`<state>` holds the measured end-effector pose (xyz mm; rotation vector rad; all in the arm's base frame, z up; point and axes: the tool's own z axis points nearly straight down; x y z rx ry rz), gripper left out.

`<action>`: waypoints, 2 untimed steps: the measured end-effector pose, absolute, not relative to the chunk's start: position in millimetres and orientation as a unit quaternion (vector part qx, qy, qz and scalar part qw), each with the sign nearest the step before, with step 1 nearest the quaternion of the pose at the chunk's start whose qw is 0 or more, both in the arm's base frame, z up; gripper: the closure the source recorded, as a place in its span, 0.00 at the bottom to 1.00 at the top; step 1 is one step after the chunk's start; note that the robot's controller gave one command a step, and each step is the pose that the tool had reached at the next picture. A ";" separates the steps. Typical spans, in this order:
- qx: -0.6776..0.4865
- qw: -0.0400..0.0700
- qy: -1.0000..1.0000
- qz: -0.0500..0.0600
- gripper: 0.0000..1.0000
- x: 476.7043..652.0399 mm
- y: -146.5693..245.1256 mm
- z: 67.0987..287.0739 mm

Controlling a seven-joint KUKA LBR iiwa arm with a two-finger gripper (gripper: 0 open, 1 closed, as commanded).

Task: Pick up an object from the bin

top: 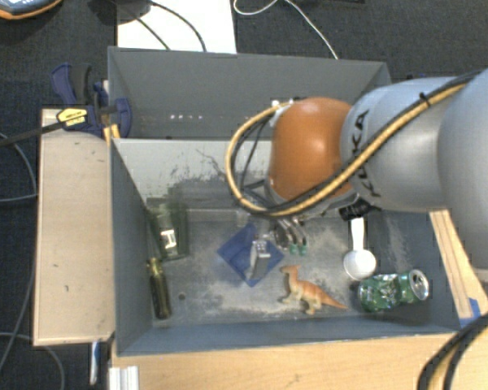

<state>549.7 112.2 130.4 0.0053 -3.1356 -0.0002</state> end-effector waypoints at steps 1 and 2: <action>0.000 -0.001 -1.000 -0.001 0.00 551.8 111.6 135.1; -0.011 0.002 -1.000 0.000 1.00 555.5 88.0 70.4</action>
Offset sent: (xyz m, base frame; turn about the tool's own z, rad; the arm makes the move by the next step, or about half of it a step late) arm 0.0052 -0.0242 -0.0604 0.0201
